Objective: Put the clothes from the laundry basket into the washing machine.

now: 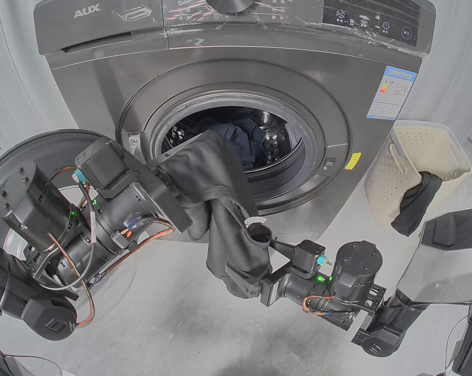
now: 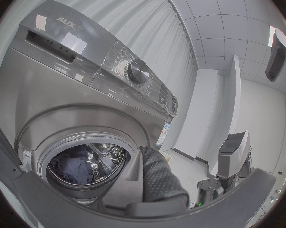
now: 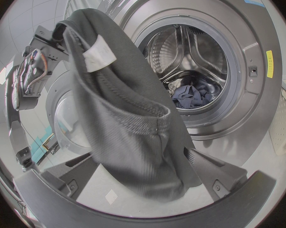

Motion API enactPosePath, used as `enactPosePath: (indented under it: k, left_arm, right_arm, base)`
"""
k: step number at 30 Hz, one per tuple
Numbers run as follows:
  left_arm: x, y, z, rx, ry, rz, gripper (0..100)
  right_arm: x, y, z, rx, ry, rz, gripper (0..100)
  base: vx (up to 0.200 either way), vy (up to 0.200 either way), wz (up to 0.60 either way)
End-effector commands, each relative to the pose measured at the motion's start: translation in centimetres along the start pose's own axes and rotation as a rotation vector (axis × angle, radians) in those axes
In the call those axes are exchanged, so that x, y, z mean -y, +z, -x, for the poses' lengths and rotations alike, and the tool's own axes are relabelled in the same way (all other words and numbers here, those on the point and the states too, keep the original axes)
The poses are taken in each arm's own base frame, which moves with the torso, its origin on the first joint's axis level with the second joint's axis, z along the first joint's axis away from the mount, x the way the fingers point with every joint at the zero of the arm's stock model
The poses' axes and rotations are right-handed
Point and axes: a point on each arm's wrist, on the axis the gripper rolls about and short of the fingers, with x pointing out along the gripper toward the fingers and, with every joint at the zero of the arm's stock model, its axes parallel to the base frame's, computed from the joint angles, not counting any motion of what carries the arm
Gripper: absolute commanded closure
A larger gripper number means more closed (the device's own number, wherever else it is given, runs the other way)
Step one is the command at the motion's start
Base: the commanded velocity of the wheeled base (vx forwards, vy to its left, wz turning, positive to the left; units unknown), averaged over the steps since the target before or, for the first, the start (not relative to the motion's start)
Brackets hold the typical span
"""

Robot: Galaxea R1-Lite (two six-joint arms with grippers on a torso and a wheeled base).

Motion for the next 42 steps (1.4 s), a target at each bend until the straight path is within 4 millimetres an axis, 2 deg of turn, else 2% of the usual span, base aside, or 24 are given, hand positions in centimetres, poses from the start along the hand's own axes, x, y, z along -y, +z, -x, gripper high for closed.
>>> enactPosePath:
  k: [1, 8, 19, 27, 31, 38, 42]
  left_arm:
    - [0.3, 0.6, 0.1, 0.018, -0.012, 0.0, 100]
    - [0.9, 0.8, 0.2, 0.026, -0.03, 0.006, 100]
    - [0.6, 0.7, 0.2, 0.02, -0.022, 0.003, 100]
    - [0.6, 0.5, 0.4, 0.008, -0.024, 0.004, 100]
    - [0.7, 0.5, 0.5, 0.005, -0.042, 0.005, 100]
    - [1.0, 0.3, 0.8, -0.012, -0.068, 0.01, 100]
    - [1.3, 0.9, 1.0, 0.007, -0.082, 0.011, 100]
  right_arm:
    - [1.2, -0.1, -1.3, 0.021, -0.036, 0.002, 0]
    - [1.6, 0.4, -2.1, 0.053, -0.042, 0.009, 0]
    - [1.3, -1.6, 0.2, -0.063, -0.043, 0.004, 0]
    - [1.8, -0.9, 0.2, -0.038, -0.057, 0.008, 0]
    - [2.0, -0.8, -0.4, -0.021, -0.059, 0.012, 0]
    - [1.8, -1.6, -3.5, 0.018, -0.027, 0.013, 0]
    - [2.1, -1.8, -5.4, 0.054, -0.029, 0.026, 0]
  base:
    - [0.0, 0.0, 0.0]
    - [0.0, 0.0, 0.0]
    - [0.0, 0.0, 0.0]
    - [0.0, 0.0, 0.0]
    - [0.0, 0.0, 0.0]
    - [0.0, 0.0, 0.0]
    - [0.0, 0.0, 0.0]
